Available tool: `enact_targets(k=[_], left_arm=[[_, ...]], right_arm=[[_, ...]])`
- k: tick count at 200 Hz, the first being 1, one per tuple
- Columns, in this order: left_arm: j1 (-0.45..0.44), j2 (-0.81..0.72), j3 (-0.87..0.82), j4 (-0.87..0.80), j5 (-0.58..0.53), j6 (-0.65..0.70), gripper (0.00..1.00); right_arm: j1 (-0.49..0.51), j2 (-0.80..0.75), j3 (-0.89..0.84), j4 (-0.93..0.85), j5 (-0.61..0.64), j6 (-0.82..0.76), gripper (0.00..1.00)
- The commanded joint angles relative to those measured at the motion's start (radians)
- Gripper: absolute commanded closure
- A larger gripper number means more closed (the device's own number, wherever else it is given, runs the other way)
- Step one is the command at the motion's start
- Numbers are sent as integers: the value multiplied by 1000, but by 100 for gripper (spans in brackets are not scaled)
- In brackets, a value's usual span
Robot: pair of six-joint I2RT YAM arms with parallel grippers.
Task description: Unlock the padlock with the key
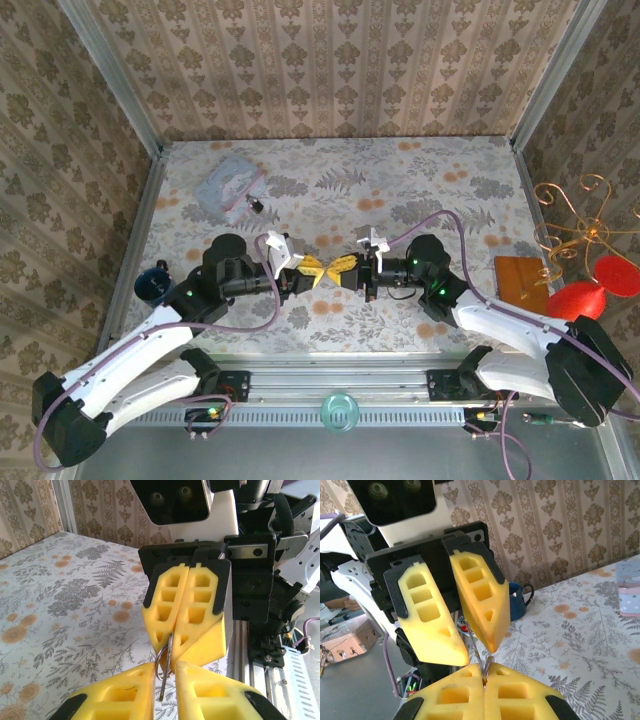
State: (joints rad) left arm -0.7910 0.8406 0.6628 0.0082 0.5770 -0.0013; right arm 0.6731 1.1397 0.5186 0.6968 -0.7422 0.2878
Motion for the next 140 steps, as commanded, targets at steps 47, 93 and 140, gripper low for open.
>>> enact_targets(k=[47,93,140], left_arm=[[2,-14,24,-30,25,12,100],[3,-26,49,-125,-47,30,100],[3,-14,96,-240,-41,81,100]], right_arm=[[19,14,20,15,20,-20,100],[23,-23,-17,-22,166,-70,87],[23,-65,-45,-56,215,-103,71]])
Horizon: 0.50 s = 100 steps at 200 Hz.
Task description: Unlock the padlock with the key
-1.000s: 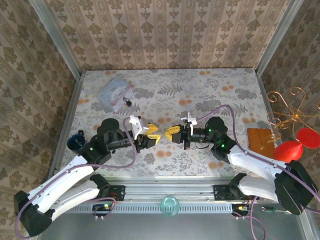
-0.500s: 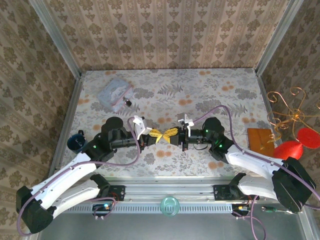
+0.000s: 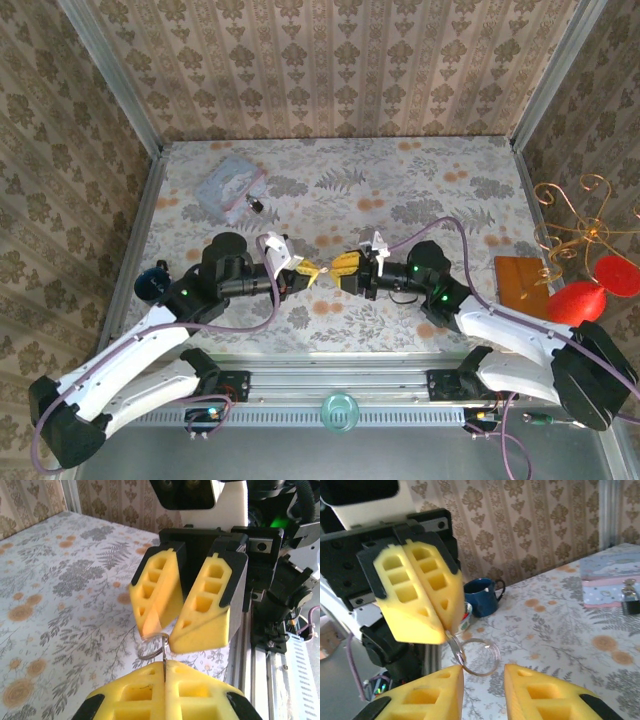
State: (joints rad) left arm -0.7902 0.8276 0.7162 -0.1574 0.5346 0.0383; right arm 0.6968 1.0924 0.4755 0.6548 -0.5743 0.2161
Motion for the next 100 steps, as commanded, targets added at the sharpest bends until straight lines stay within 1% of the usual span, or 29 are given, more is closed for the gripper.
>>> enact_targets(k=[1,23,42,59,78,100], left_arm=[[3,-1,43,-74,2,42,100],[2,6,45,-64,9,42,100],[3,17,49,-65,25,50,100],[2,18,53,-66,41,51,100],[3,21,62,-73,57,56,100],[2,29,69,-83,75,60,100]], right_arm=[[0,-17,-1,-14,45,-31,71],[-1,-2,9,-1,-25,-14,71],[5,-5,18,18,-97,-3,67],[11,-11,14,13,-88,-15,65],[12,-1,19,-13,-93,-28,65],[19,12,23,3,-112,-16,67]])
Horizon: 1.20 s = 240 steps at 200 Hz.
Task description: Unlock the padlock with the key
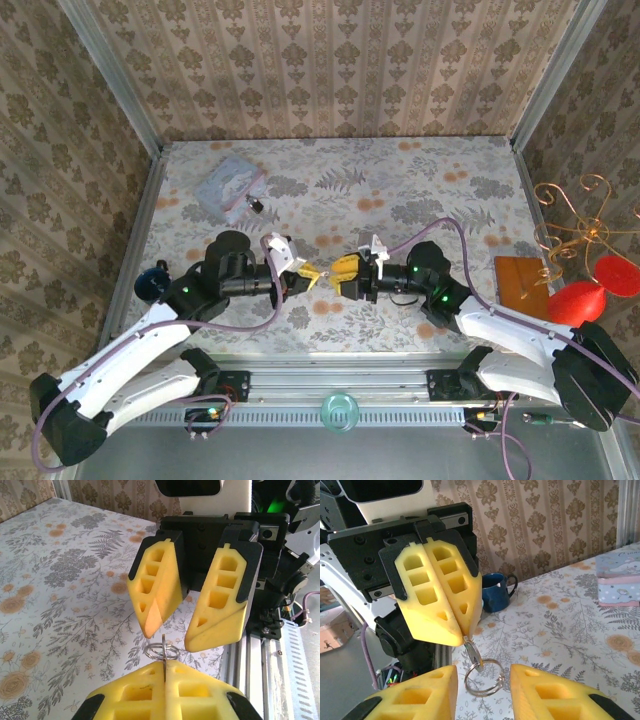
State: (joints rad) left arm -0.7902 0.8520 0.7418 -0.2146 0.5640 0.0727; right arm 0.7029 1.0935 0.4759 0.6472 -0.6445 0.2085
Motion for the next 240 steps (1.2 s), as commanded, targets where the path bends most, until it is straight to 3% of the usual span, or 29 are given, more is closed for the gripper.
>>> enact_targets(k=[1,53,93,128,172,210,224,240], left_arm=[[2,6,43,-26,47,25,100],[0,23,41,-29,71,31,100],[0,24,40,-29,106,33,100],[-4,29,33,-28,129,27,100],[-2,24,24,-31,149,28,100],[2,35,46,-79,121,40,100],[11,36,56,-88,92,29,78],[23,19,55,-69,21,5,65]], right_arm=[[13,11,22,11,-42,-8,67],[25,9,24,27,-64,-3,71],[33,23,36,-1,-99,-18,81],[44,19,49,-44,-99,-49,81],[43,22,54,-49,-117,-61,97],[44,11,57,-76,-96,-66,100],[43,4,67,-122,-54,-72,100],[42,-4,68,-175,54,-75,100]])
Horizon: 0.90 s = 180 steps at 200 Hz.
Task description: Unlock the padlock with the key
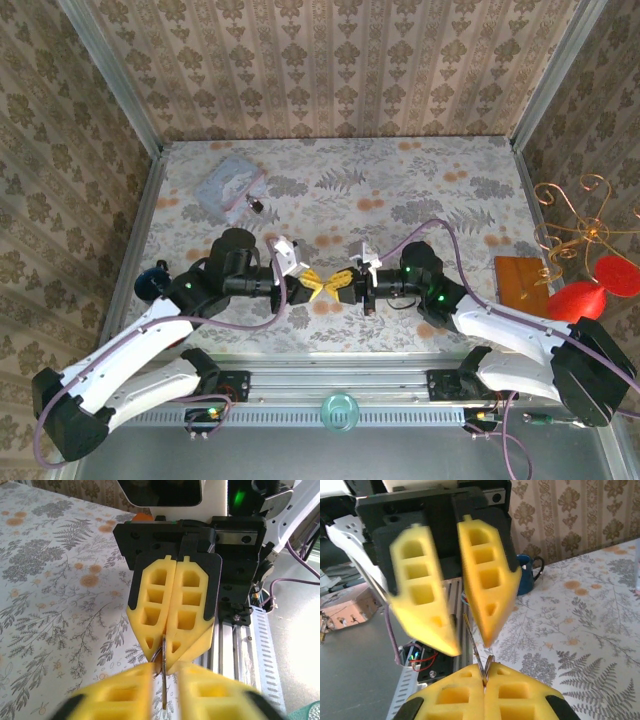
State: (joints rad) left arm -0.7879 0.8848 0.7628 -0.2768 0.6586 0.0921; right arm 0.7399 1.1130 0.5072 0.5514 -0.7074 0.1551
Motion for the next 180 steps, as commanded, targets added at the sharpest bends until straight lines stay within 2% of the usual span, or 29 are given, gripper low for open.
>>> enact_targets(k=[1,14,39,65,83,99,138,180], left_arm=[[21,-16,34,-6,-79,-18,64],[46,-37,28,32,-150,-81,51],[146,-72,41,55,-145,-168,49],[224,-96,66,1,-334,-232,41],[284,-59,85,-28,-496,-319,35],[348,31,123,-89,-623,-472,34],[476,298,192,-159,-732,-726,25],[471,613,306,-72,-795,-894,23]], right_arm=[[4,-24,36,-81,128,-22,100],[-5,-28,16,-94,253,-5,100],[-56,-39,-19,-123,442,60,100],[-62,-67,-37,-175,541,53,100],[-63,-85,-36,-228,634,88,100],[-63,-98,-41,-257,683,101,100],[-63,-150,-75,-279,712,75,100],[-65,-221,-113,-293,708,40,100]])
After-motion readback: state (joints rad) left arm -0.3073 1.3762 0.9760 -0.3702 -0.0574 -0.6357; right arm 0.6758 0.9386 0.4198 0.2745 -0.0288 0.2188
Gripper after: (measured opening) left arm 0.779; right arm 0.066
